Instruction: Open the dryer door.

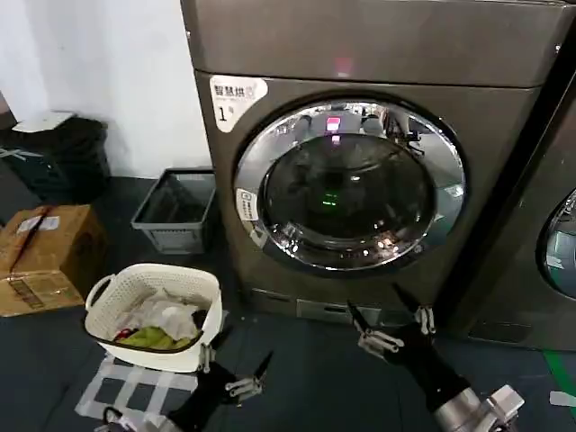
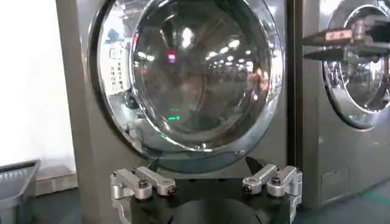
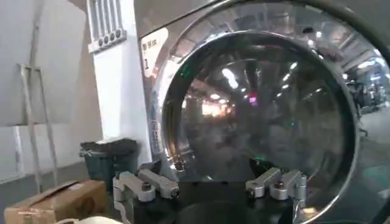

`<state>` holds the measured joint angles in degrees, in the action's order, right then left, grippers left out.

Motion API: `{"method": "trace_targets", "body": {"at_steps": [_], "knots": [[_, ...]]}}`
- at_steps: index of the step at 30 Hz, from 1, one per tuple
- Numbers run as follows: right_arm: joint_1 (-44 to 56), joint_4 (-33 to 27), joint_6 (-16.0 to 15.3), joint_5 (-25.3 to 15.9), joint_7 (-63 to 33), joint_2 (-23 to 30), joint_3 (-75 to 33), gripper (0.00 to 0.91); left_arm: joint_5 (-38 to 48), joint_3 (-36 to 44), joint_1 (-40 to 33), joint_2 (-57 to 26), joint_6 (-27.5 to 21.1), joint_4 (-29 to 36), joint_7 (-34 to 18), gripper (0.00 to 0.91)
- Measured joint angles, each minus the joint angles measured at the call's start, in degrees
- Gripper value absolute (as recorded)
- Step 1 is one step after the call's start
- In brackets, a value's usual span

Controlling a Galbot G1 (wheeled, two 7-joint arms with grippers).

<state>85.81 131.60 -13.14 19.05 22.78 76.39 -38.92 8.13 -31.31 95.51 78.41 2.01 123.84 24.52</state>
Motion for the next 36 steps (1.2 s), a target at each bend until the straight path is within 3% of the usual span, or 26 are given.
{"method": "trace_targets", "body": {"at_steps": [20, 36], "knots": [[-16.8, -14.4, -0.6, 6.7, 5.0, -12.1, 7.3, 0.907, 1.3, -0.8, 2.1, -1.0, -1.2, 2.1, 1.3, 0.907], [-32.6, -23.8, 0.2, 5.1, 5.6, -13.2, 22.0, 0.907, 1.2, -1.0, 4.5, 0.6, -1.1, 3.1, 1.2, 0.907]]}}
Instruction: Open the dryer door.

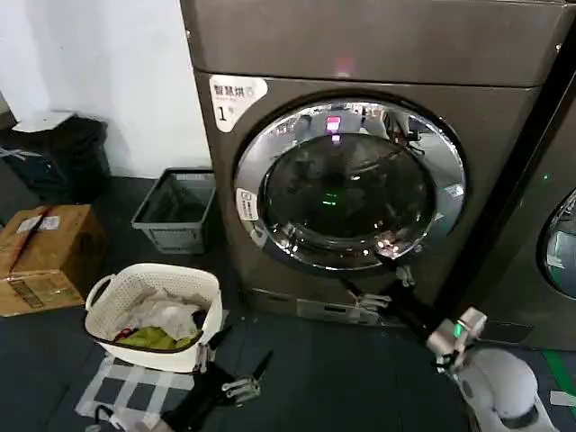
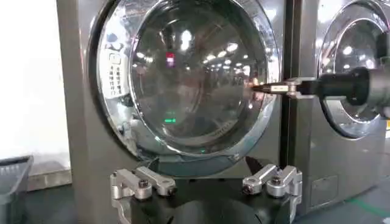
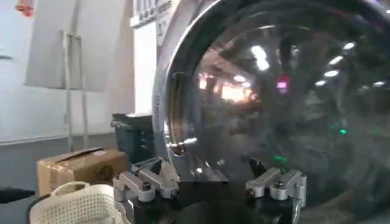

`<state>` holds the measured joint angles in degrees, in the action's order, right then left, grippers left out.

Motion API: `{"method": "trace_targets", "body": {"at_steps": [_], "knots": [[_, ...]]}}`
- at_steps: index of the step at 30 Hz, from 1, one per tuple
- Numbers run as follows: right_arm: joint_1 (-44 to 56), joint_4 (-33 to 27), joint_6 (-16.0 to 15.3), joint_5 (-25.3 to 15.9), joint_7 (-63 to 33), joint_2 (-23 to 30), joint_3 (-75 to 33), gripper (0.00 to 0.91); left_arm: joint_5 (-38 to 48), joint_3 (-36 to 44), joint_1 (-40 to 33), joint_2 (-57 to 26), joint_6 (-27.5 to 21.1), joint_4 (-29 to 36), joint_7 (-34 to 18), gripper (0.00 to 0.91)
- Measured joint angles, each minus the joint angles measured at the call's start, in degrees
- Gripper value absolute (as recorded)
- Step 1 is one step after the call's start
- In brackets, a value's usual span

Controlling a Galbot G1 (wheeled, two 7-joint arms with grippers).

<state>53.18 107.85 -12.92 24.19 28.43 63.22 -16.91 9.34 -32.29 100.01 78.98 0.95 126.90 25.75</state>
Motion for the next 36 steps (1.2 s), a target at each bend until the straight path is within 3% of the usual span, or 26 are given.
{"method": "trace_targets", "body": {"at_steps": [36], "knots": [[-23.1, -19.8, 2.8, 0.3, 0.2, 7.8, 18.1, 0.907, 0.4, -0.5, 2.2, 2.0, 0.2, 0.8, 0.3, 0.907]]}}
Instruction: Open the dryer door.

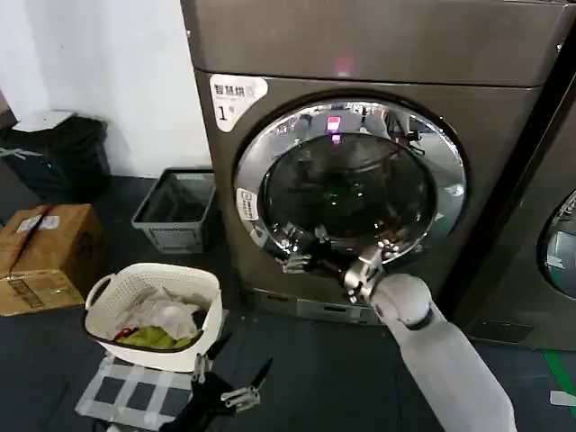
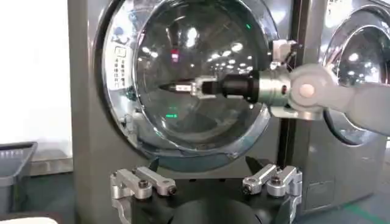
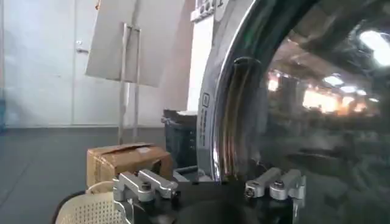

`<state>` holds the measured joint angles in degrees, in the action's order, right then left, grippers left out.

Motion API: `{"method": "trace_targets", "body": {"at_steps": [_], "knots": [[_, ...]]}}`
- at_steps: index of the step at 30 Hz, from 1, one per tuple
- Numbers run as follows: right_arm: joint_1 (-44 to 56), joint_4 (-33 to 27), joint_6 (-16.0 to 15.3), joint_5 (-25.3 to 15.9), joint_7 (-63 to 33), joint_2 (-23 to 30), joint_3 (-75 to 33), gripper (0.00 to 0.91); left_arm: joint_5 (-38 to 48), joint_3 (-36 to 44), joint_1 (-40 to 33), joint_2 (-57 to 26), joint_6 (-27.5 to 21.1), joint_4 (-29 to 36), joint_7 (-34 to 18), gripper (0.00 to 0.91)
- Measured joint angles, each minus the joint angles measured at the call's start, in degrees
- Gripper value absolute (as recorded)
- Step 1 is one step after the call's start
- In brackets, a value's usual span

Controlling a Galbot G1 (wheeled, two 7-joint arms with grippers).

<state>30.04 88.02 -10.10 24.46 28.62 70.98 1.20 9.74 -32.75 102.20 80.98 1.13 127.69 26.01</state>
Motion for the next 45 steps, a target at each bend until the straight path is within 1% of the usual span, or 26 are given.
{"method": "trace_targets", "body": {"at_steps": [13, 27, 33, 45], "knots": [[-2.9, -4.4, 0.4, -0.3, 0.1, 3.1, 1.9, 0.907, -0.3, 0.0, 0.0, 0.1, 0.0, 0.0, -0.2, 0.907], [-5.7, -9.4, 1.0, -1.1, 1.1, 5.3, 3.7, 0.907, -0.2, 0.2, -0.3, 0.1, 0.0, -0.1, -0.2, 0.907], [-6.0, -9.7, 1.0, -1.0, 2.2, 5.5, 4.1, 0.907, -0.2, 0.1, -0.4, 0.2, 0.0, -0.2, -0.2, 0.907], [-4.6, -7.4, -0.9, -0.6, 9.0, 3.9, 3.6, 0.907, -0.2, 0.2, -0.5, 0.4, 0.1, -0.7, -0.3, 0.907]]}}
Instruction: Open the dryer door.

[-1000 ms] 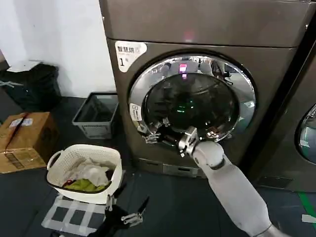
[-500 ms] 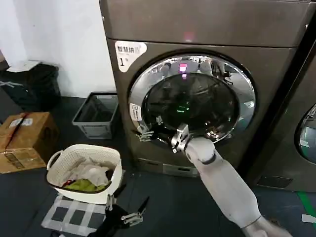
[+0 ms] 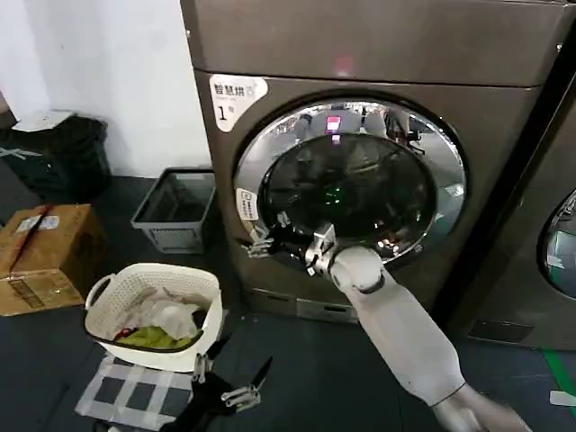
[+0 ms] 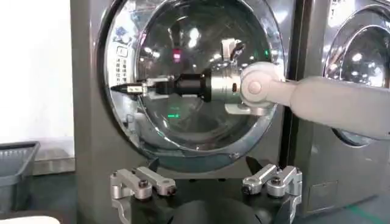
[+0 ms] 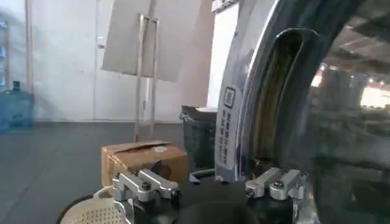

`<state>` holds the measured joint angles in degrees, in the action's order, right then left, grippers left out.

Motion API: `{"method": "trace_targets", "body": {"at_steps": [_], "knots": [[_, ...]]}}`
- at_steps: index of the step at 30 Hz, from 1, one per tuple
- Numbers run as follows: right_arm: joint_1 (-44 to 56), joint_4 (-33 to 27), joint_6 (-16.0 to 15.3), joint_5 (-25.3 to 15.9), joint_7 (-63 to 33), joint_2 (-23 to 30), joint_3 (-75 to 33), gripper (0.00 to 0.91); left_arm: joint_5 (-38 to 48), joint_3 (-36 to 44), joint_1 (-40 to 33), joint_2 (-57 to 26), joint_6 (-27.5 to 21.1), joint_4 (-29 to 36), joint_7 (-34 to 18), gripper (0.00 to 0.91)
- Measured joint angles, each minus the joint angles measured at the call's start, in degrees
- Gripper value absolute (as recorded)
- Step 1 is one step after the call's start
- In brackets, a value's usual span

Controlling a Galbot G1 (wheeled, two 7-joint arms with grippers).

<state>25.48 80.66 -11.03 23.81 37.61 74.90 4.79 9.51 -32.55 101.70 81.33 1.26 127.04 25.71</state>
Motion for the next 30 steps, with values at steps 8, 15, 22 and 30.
{"method": "trace_targets", "body": {"at_steps": [8, 15, 22, 30], "knots": [[2.2, 3.4, -1.6, 2.0, 4.1, -2.3, -1.7, 0.907, 0.0, -0.8, 0.1, 0.0, 0.1, -0.3, 0.0, 0.907], [5.3, 8.5, -3.5, 4.7, 7.5, -4.2, -3.4, 0.907, 0.8, -2.8, 0.0, -0.8, -0.2, -0.2, 0.8, 0.907], [8.2, 12.4, -5.4, 5.3, 10.6, -4.8, -4.5, 0.907, 4.3, -6.4, -1.2, -1.1, -1.9, -0.1, 0.7, 0.907], [11.4, 15.4, -6.7, 5.8, 16.0, -6.7, -6.0, 0.907, 6.4, -11.4, -3.5, -2.0, -3.9, -0.9, -0.9, 0.907]]}}
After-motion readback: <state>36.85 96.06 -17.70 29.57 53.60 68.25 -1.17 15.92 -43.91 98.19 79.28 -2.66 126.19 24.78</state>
